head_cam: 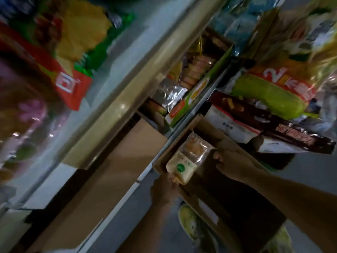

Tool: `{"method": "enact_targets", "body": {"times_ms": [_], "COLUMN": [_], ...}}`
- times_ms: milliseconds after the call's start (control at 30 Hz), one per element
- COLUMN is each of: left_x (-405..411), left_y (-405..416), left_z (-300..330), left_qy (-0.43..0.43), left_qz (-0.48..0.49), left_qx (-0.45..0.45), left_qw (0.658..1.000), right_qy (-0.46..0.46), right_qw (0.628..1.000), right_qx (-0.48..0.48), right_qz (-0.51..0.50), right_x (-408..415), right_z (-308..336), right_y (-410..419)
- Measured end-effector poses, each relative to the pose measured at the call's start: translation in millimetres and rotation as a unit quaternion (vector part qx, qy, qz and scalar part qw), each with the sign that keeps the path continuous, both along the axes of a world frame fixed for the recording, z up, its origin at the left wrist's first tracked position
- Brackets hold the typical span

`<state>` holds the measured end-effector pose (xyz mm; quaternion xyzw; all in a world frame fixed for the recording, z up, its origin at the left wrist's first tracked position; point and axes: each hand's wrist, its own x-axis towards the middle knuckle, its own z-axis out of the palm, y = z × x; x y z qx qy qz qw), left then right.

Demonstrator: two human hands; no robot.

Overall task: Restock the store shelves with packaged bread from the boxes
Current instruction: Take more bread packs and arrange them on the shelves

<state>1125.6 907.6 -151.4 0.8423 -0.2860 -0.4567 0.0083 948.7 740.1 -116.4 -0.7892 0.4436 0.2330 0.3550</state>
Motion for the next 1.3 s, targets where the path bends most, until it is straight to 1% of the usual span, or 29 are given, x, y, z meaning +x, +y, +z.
{"method": "enact_targets", "body": {"times_ms": [67, 133, 200, 267, 333, 367, 433, 533, 633, 700, 733, 800, 900, 1033, 1067, 1133, 1167, 1233, 1300], "left_x": [-3, -9, -14, -16, -17, -17, -14, -8, -7, -10, -12, -15, -19, -17, -17, -19, -21, -26, -29], "left_y": [0, 0, -1, -1, -4, -5, -4, -3, -5, -5, -5, -6, -5, -3, -3, -3, -3, -2, 2], "left_z": [-24, -42, -55, -61, -61, -59, -59, -65, -71, -74, -74, -74, -71, -55, -49, -35, -28, -12, 7], "left_qy": [-0.095, -0.169, -0.211, -0.234, -0.254, -0.262, -0.26, -0.22, -0.219, -0.219, -0.22, -0.226, -0.238, -0.261, -0.261, -0.253, -0.255, -0.262, -0.222], "left_qz": [-0.097, -0.151, -0.187, -0.193, -0.176, -0.173, -0.183, -0.213, -0.224, -0.22, -0.216, -0.21, -0.199, -0.198, -0.193, -0.172, -0.157, -0.112, -0.045], "left_qx": [0.029, 0.04, 0.044, 0.035, 0.014, 0.002, -0.016, 0.007, 0.027, 0.045, 0.049, 0.055, 0.054, 0.034, 0.025, 0.008, -0.01, -0.063, -0.107], "left_qw": [0.99, 0.973, 0.958, 0.952, 0.951, 0.95, 0.948, 0.952, 0.949, 0.95, 0.95, 0.95, 0.949, 0.944, 0.945, 0.952, 0.954, 0.957, 0.968], "right_qy": [0.007, 0.005, -0.023, -0.048, -0.028, -0.015, -0.008, -0.036, -0.071, -0.066, -0.049, -0.023, -0.013, 0.005, 0.012, -0.005, -0.027, -0.037, -0.013], "right_qw": [1.0, 1.0, 0.999, 0.993, 0.986, 0.983, 0.983, 0.992, 0.992, 0.992, 0.992, 0.993, 0.993, 0.989, 0.99, 0.992, 0.992, 0.993, 0.994], "right_qx": [0.0, -0.008, -0.045, -0.094, -0.125, -0.139, -0.142, -0.091, -0.096, -0.108, -0.111, -0.116, -0.118, -0.139, -0.139, -0.129, -0.12, -0.108, -0.102], "right_qz": [-0.004, 0.001, -0.003, -0.046, -0.107, -0.121, -0.117, -0.074, -0.035, -0.023, -0.019, 0.003, 0.027, 0.046, 0.037, 0.015, 0.005, 0.009, 0.036], "right_x": [5, 12, 19, 24, 28, 29, 32, 37, 40, 41, 41, 43, 47, 40, 35, 25, 20, 11, 3], "right_z": [-26, -46, -60, -71, -86, -95, -109, -116, -119, -120, -118, -116, -112, -98, -91, -76, -69, -52, -33], "right_y": [-1, 4, 9, 9, 1, -4, -16, -29, -31, -30, -30, -31, -31, -37, -39, -40, -40, -40, -42]}}
